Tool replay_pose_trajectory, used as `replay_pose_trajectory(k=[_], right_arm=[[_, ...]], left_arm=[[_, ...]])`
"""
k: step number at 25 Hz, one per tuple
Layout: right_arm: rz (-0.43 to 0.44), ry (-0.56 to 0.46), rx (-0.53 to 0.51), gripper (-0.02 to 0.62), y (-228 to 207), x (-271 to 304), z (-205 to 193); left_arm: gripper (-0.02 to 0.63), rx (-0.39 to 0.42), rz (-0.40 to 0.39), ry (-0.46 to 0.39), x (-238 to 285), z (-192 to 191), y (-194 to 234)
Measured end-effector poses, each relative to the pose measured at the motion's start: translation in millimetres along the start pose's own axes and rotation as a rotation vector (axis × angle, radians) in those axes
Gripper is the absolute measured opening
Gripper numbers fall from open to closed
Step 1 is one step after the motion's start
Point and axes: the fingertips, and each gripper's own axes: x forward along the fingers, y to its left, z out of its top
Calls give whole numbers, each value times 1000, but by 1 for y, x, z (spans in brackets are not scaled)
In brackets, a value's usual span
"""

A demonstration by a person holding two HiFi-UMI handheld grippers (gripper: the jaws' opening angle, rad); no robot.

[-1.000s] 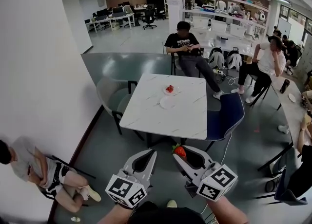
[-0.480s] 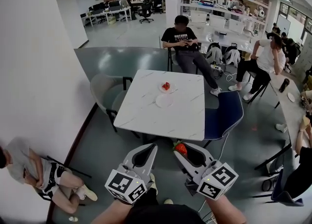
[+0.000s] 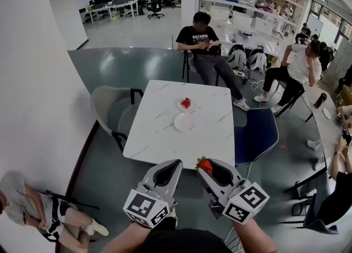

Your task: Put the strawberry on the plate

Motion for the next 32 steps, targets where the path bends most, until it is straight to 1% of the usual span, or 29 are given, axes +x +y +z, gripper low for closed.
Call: replay_pose_trajectory(k=[7, 11, 15, 20, 24, 29, 32], right_arm=[[-65, 8, -2, 133, -40, 78, 2], [-99, 29, 1, 133, -65, 107, -5], [-124, 52, 13, 133, -93, 131, -13], [-144, 97, 4, 133, -138, 163, -29], [-146, 157, 5, 133, -183, 192, -49], [-140, 235, 48, 133, -240, 225, -79], [-134, 301, 58, 133, -272, 240, -103]], left_arm=[[11, 12, -71, 0, 43, 0, 71], [11, -1, -85, 2, 64, -9, 104], [11, -17, -97, 16, 85, -21, 126], [11, -21, -85, 30, 115, -38, 157], [11, -19, -54, 52, 148, -58, 184], [11, -26, -16, 84, 191, -85, 219], [11, -35, -1, 106, 214, -105, 232]])
